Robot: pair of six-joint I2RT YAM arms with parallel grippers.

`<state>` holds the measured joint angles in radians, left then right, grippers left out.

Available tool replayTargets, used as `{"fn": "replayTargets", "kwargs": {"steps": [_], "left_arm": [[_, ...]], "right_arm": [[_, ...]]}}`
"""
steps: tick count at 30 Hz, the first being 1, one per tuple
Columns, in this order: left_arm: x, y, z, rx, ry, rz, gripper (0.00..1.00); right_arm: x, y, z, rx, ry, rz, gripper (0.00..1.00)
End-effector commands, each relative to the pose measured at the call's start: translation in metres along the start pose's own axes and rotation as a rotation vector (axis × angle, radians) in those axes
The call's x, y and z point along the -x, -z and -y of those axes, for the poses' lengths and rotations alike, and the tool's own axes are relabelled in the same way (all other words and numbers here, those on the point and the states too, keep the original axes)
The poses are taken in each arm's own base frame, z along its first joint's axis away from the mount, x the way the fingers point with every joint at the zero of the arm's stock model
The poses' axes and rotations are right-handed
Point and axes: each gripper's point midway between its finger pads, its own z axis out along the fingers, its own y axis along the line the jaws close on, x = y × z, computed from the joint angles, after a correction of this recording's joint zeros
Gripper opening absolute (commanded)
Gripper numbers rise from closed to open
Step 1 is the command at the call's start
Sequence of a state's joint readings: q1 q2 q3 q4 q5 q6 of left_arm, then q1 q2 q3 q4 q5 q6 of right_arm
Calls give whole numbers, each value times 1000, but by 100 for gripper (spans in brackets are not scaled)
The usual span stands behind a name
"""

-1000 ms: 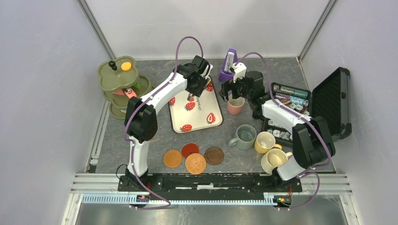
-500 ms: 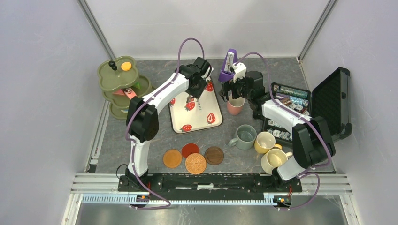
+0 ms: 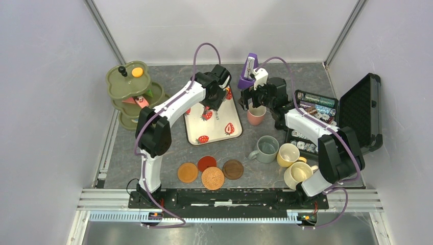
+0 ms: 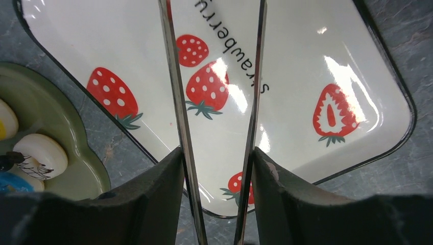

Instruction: Serve the afternoon tea

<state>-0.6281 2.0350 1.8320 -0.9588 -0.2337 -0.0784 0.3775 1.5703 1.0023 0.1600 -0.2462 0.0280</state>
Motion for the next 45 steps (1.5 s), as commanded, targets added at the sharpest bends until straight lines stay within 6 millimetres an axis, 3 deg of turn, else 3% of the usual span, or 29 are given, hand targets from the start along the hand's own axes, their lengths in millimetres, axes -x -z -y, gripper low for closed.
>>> {"fn": "replayTargets", "kwargs": {"steps": [1,9,17,22,26,30,37,45], "left_arm": [[32,19,-7,-17,89,80,56],[46,5,3,-108,81,78,56],[44,-5,1,-87,64,46,51],[42,-3,11,-127,64,40,46],[35,2,7,-100,65,38,44],[30,12,-2,-62,92,47,37],[22,54,-7,-84,134,117,29],[0,92,-23,-45,175,164,25]], "right_arm": [[29,1,3,-7,23,73,98],[30,3,3,-8,24,73,98],[30,3,5,-16,26,74,98],[30,3,4,-15,26,74,98],[30,3,5,-18,25,73,98],[29,2,5,-18,25,72,98],[29,2,5,-17,26,70,98],[29,2,5,-17,26,71,98]]}}
